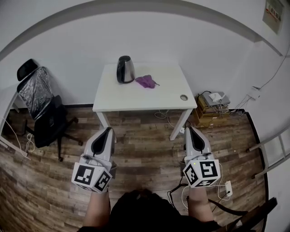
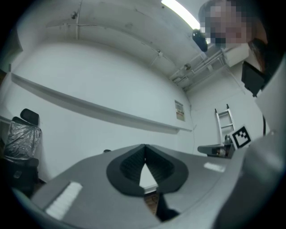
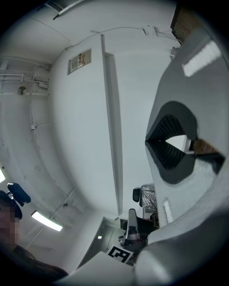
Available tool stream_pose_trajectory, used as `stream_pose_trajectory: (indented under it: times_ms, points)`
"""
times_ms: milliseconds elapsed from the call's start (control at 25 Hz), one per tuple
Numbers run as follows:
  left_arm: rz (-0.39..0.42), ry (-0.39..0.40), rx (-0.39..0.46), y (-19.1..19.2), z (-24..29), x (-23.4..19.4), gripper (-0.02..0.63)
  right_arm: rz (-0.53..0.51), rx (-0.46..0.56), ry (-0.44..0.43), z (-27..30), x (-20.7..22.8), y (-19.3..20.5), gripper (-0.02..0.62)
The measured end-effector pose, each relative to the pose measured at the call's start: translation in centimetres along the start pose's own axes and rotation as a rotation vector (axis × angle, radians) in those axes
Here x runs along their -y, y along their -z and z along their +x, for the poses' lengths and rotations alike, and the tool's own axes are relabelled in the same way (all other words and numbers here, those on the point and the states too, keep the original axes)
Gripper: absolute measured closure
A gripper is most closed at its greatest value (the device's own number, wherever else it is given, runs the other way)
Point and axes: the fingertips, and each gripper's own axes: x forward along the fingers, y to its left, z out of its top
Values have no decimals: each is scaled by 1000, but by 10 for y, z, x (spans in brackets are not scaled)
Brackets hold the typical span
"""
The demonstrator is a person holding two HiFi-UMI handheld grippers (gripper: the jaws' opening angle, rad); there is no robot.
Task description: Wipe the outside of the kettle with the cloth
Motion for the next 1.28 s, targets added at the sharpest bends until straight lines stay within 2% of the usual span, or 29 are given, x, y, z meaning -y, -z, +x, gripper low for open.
stream_pose_trajectory:
  times_ms: [400, 600, 960, 1120, 1280]
  points:
    - [-32, 29, -18, 8, 6, -32, 603, 16, 9, 40, 21, -5, 5, 594]
    - [-26, 57, -15, 5, 17, -42, 603, -16, 10, 44, 31, -13, 0, 594]
    - [-20, 24, -10, 1, 45, -65, 603, -4, 16, 24, 65, -12, 0, 594]
    - [-26, -13, 3, 7, 70, -74, 603, -14, 8, 1, 93, 3, 8, 594]
    - [-29, 0, 42, 6, 96, -77, 603, -4, -2, -29, 131, 22, 13, 594]
